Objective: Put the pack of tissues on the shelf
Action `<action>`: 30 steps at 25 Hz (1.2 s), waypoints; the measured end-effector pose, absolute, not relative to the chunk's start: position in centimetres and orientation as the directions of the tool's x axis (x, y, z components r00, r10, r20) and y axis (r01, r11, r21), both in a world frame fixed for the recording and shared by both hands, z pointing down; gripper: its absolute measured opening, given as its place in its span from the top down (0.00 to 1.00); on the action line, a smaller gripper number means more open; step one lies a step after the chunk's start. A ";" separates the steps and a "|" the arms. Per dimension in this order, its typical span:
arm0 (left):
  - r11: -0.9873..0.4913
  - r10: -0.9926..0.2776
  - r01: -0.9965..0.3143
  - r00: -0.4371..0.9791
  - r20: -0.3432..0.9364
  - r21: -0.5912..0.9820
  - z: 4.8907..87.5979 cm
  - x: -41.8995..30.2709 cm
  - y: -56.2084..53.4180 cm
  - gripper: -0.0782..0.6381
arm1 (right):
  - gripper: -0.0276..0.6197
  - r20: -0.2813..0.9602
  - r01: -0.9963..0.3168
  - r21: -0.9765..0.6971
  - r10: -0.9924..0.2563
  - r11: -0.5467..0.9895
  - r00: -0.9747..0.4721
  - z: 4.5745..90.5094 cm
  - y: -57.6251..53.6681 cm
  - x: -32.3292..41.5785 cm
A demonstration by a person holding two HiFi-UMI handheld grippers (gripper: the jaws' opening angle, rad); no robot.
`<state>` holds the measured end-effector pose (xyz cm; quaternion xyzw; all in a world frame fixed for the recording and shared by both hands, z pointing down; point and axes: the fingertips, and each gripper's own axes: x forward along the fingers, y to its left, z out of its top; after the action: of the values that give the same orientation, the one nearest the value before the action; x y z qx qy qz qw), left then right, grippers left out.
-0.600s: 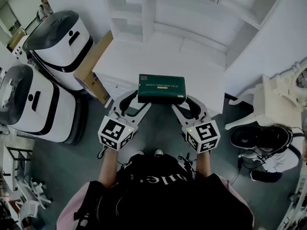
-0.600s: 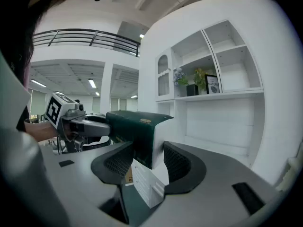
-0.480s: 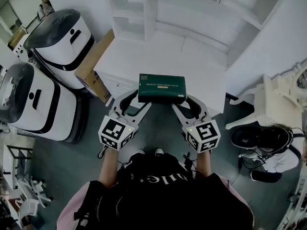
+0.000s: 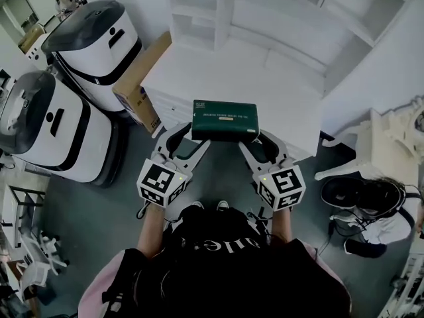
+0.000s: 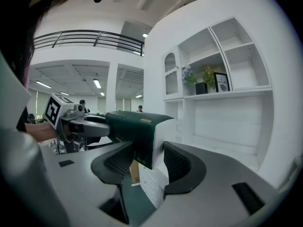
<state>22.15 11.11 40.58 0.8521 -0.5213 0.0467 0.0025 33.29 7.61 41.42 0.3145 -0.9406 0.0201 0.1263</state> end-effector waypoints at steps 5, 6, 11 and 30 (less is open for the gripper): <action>-0.420 -0.905 -0.907 0.416 0.085 -0.027 41.4 18.8 12.8 0.57 | 0.60 0.262 -0.564 0.038 -0.553 0.825 -0.791 42.1 8.9 29.8; -0.413 -0.908 -0.911 0.409 0.085 -0.024 41.5 18.1 13.2 0.57 | 0.60 0.264 -0.558 0.038 -0.547 0.829 -0.795 42.2 9.2 29.1; -0.384 -0.921 -0.923 0.382 0.072 -0.027 41.8 14.6 14.6 0.57 | 0.60 0.259 -0.533 0.047 -0.525 0.845 -0.811 42.5 10.2 25.5; -0.310 -0.949 -0.951 0.310 0.055 0.018 43.9 4.7 11.2 0.57 | 0.60 0.308 -0.461 0.058 -0.455 0.885 -0.835 44.3 6.1 15.3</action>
<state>4.73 11.20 43.89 0.8091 -0.5869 0.0170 0.0232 15.27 6.09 44.26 0.2392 -0.9579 0.0092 0.1583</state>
